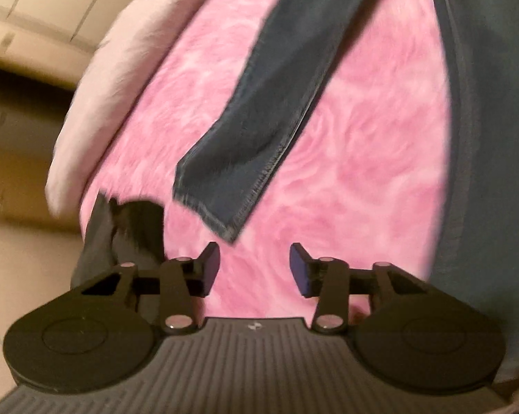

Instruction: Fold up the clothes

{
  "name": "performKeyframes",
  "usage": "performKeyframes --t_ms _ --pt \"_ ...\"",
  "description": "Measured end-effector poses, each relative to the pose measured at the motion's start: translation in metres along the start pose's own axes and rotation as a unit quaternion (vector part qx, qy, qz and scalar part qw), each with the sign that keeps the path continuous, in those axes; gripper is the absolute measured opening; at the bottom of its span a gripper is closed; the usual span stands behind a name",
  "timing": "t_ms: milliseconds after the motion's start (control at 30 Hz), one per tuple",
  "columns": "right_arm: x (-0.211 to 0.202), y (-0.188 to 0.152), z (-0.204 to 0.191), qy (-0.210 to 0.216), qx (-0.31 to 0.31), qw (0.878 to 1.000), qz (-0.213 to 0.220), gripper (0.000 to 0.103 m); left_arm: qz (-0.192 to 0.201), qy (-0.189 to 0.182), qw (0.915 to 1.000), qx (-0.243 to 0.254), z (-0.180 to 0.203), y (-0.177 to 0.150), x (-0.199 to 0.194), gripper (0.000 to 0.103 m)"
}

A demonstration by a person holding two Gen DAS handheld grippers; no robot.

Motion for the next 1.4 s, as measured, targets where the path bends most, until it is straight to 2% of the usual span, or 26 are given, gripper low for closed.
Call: performKeyframes --t_ms 100,233,400,433,467,500,667,767,833,867,900,1000,1067,1233,1400 --pt "0.018 0.015 -0.02 -0.01 0.013 1.0 -0.024 0.076 0.014 0.0 0.9976 0.068 -0.008 -0.001 0.06 0.038" --pt "0.041 0.035 -0.047 -0.023 0.03 0.998 -0.056 0.076 0.032 -0.003 0.989 0.145 -0.015 -0.003 0.131 0.039" --pt "0.062 0.054 -0.068 -0.036 0.056 0.994 -0.087 0.076 0.066 -0.017 0.9821 0.176 -0.022 0.001 0.15 0.037" --pt "0.064 0.057 -0.068 -0.037 0.064 0.993 -0.088 0.076 0.071 -0.021 0.9809 0.18 -0.023 0.002 0.154 0.02" --pt "0.065 0.059 -0.068 -0.037 0.071 0.993 -0.089 0.076 0.067 -0.033 0.9818 0.175 -0.024 0.0 0.154 0.013" --pt "0.065 0.063 -0.067 -0.038 0.076 0.993 -0.088 0.076 0.063 -0.044 0.9824 0.17 -0.026 -0.001 0.153 0.012" --pt "0.058 0.077 -0.062 -0.052 0.083 0.992 -0.074 0.076 0.048 -0.087 0.981 0.167 -0.019 -0.019 0.125 0.012" --pt "0.058 0.076 -0.059 -0.052 0.098 0.991 -0.075 0.076 0.029 -0.101 0.983 0.151 -0.01 -0.021 0.125 0.014" --pt "0.057 0.074 -0.056 -0.052 0.108 0.99 -0.078 0.076 0.019 -0.106 0.984 0.142 -0.011 -0.02 0.121 0.023" --pt "0.055 0.072 -0.055 -0.054 0.11 0.989 -0.079 0.076 0.016 -0.111 0.9851 0.13 -0.014 -0.021 0.117 0.031" --pt "0.052 0.072 -0.053 -0.057 0.111 0.989 -0.078 0.076 0.011 -0.12 0.9871 0.105 -0.02 -0.021 0.112 0.034" --pt "0.041 0.068 -0.042 -0.065 0.112 0.989 -0.074 0.076 -0.011 -0.141 0.9897 0.024 -0.034 -0.029 0.091 0.037" --pt "0.033 0.06 -0.032 -0.067 0.115 0.988 -0.078 0.076 -0.022 -0.15 0.988 -0.03 -0.043 -0.034 0.071 0.044" --pt "0.013 0.023 -0.003 -0.06 0.11 0.986 -0.112 0.076 -0.043 -0.168 0.9705 -0.167 -0.046 -0.049 -0.001 0.06" --pt "-0.016 -0.027 0.025 -0.031 0.09 0.989 -0.115 0.077 -0.06 -0.151 0.9503 -0.266 -0.016 -0.059 -0.096 0.06"
Point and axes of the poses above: each gripper's, at about its wrist camera, not at the fingertips, and x roughly the way its jaws point, z to its right, y to its top, the point moved 9 cm from there along x, roughly the way its jaws point, and after that the axes turned 6 degrees about -z, right-handed, at the moved point
